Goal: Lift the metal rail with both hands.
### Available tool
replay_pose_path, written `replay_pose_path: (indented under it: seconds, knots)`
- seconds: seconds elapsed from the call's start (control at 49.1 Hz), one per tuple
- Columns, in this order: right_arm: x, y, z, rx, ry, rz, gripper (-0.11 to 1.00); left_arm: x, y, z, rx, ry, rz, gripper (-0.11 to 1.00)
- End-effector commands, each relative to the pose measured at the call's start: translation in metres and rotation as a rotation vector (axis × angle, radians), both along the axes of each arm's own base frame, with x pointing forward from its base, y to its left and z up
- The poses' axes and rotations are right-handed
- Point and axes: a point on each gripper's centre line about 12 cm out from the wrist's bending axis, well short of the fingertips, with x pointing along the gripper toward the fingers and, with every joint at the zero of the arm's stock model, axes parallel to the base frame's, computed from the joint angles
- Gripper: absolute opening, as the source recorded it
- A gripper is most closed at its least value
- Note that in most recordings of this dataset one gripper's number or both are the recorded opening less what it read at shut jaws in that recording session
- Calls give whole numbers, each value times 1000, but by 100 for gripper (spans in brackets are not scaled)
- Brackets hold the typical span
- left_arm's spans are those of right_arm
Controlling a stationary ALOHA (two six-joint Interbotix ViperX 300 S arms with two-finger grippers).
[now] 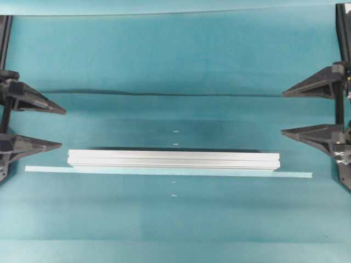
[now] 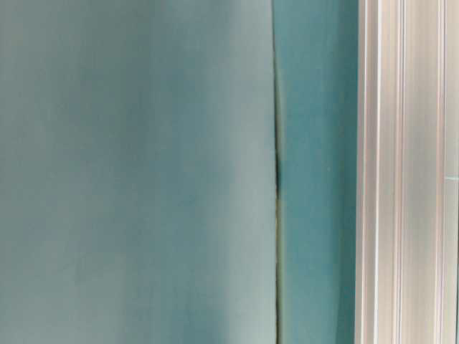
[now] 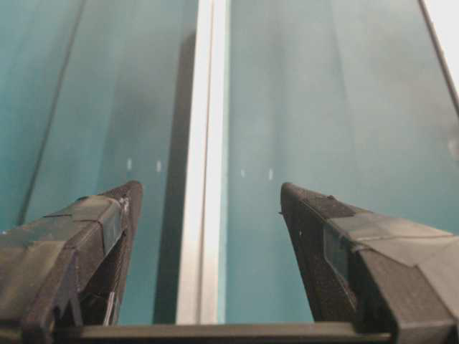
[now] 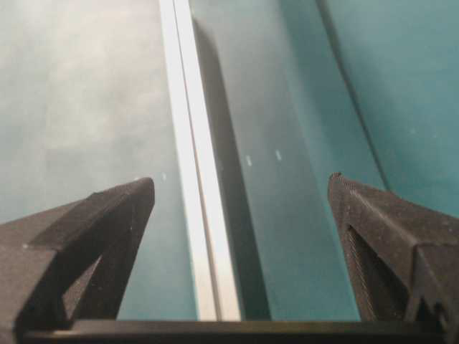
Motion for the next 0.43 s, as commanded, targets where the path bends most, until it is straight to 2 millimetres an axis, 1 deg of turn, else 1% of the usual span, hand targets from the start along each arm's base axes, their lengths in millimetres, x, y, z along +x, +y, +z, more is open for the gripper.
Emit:
replay_pose_path:
  seconds: [0.0,0.081,0.244,0.407]
  knots:
    - [-1,0,3,-1,-15,-2,98,-2,0,9,-2,-35,2,78]
    - [-3,0,2,1,-17,-3,98,-6,0,13,-2,-55,2,77]
    - [-6,0,1,2,-20,-3,98,-9,0,15,-4,-69,2,78]
    - [-8,1,-1,7,-22,-4,98,-9,0,11,-7,-60,3,77]
